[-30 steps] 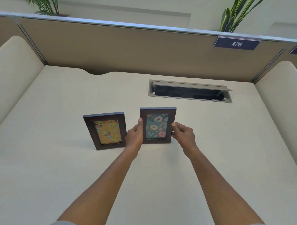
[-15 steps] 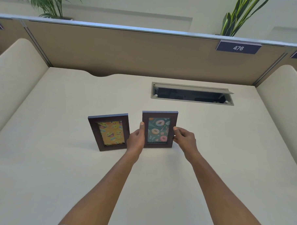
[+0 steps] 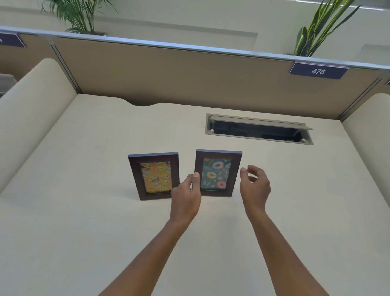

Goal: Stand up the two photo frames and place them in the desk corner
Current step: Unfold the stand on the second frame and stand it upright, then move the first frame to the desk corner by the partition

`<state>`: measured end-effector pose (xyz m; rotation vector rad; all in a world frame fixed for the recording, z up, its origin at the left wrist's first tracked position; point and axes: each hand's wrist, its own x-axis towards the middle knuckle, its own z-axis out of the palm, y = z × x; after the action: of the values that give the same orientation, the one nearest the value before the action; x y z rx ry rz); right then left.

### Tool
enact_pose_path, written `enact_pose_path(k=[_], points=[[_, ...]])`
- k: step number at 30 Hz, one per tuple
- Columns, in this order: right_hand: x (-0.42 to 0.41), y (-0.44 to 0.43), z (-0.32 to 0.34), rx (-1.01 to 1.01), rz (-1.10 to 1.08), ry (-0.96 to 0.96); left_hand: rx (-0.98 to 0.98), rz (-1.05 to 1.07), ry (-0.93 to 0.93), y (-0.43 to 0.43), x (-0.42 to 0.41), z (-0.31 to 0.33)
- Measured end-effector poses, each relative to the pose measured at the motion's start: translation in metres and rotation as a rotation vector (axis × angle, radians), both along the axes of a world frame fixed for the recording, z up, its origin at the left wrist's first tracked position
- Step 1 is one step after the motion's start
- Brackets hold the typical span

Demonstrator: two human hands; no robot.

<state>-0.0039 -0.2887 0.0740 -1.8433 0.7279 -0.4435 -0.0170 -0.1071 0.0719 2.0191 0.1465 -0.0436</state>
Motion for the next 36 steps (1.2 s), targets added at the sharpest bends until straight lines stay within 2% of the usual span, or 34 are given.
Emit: enact_pose_path(k=[4,8,11,15,22,28,32,36], points=[[0.01,0.027,0.035,-0.109,0.073,-0.205,-0.079,0.032,-0.245,0.016,0.007,0.035],[0.02,0.067,0.058,-0.055,0.278,-0.267,-0.185,0.179,-0.389,0.046,0.021,0.069],[0.025,0.098,0.056,0.078,0.416,-0.191,-0.358,0.306,-0.359,0.075,0.031,0.08],[0.022,0.126,0.037,0.201,0.5,-0.088,-0.392,0.45,-0.335,0.115,0.035,0.073],[0.012,0.149,0.005,0.166,0.491,-0.017,-0.469,0.612,-0.18,0.16,0.03,0.033],[0.008,0.157,-0.024,0.203,0.373,0.139,-0.26,0.636,-0.028,0.16,0.017,-0.02],[0.01,0.162,-0.041,0.213,0.31,0.23,-0.216,0.558,0.107,0.152,0.014,-0.044],[0.013,0.165,-0.048,0.247,0.287,0.254,-0.201,0.519,0.136,0.145,0.013,-0.052]])
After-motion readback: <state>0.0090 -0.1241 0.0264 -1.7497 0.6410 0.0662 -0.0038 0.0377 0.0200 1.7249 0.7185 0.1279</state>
